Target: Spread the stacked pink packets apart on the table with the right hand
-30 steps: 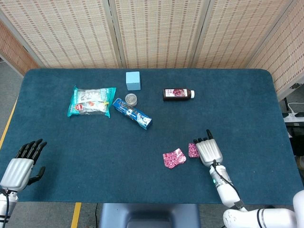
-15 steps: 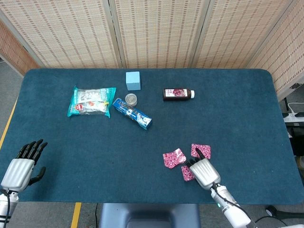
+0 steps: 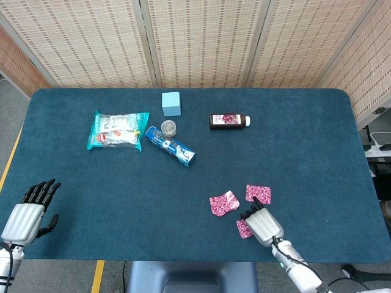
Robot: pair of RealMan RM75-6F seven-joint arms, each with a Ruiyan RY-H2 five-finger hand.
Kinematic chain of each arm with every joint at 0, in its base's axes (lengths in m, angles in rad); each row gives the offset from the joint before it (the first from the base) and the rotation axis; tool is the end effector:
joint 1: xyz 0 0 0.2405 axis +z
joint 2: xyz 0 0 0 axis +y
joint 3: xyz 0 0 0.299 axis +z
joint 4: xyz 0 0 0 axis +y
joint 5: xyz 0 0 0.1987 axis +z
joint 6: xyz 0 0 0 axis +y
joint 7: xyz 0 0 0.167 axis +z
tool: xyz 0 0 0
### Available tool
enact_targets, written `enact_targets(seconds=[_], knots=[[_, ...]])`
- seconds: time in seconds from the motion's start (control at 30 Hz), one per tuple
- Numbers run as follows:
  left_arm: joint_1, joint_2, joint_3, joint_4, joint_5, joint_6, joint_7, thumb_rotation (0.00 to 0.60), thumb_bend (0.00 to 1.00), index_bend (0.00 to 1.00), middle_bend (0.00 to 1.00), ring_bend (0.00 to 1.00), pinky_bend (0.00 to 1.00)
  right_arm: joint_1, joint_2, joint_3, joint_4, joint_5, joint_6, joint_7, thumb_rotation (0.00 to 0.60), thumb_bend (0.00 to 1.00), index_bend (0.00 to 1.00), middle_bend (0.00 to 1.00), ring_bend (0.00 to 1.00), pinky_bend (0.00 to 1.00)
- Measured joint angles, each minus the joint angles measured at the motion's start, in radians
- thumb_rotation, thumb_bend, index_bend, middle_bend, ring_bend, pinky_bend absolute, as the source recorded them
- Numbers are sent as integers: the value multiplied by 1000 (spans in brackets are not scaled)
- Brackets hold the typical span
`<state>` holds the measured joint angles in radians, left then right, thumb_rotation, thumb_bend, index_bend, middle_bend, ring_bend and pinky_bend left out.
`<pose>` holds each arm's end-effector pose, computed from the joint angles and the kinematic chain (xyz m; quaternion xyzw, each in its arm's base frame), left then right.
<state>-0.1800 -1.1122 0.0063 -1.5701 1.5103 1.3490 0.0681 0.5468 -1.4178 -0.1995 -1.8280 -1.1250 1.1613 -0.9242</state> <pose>-0.3467 0.2269 0.1653 -0.6708 -0.3718 -0.3243 0.5537 -0.2455 -0.2447 -0.0063 0.8531 -0.2590 0.1587 0.4242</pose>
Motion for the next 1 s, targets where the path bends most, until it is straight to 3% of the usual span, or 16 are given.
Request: enact_targets(seconds=[0.47, 0.63, 0.87, 1.0], knots=[[2, -3, -1, -2, -2, 7, 9, 600, 434, 0, 0, 0, 109, -53, 82, -2, -60, -119, 65, 77, 600, 233, 58, 220, 167, 8], [5, -9, -6, 12, 12, 31, 0, 600, 436, 0, 0, 0, 101, -108, 121, 3, -57, -221, 168, 203, 600, 233, 0, 27, 19, 0], [5, -27, -13, 44, 30, 51, -14, 600, 434, 0, 0, 0, 50, -233, 122, 36, 129, -361, 413, 461, 600, 233, 0, 0, 0, 0], [4, -47, -19, 57, 26, 58, 13, 600, 436, 0, 0, 0, 46, -276, 110, 75, 248, -337, 438, 603, 600, 233, 0, 0, 0, 0]])
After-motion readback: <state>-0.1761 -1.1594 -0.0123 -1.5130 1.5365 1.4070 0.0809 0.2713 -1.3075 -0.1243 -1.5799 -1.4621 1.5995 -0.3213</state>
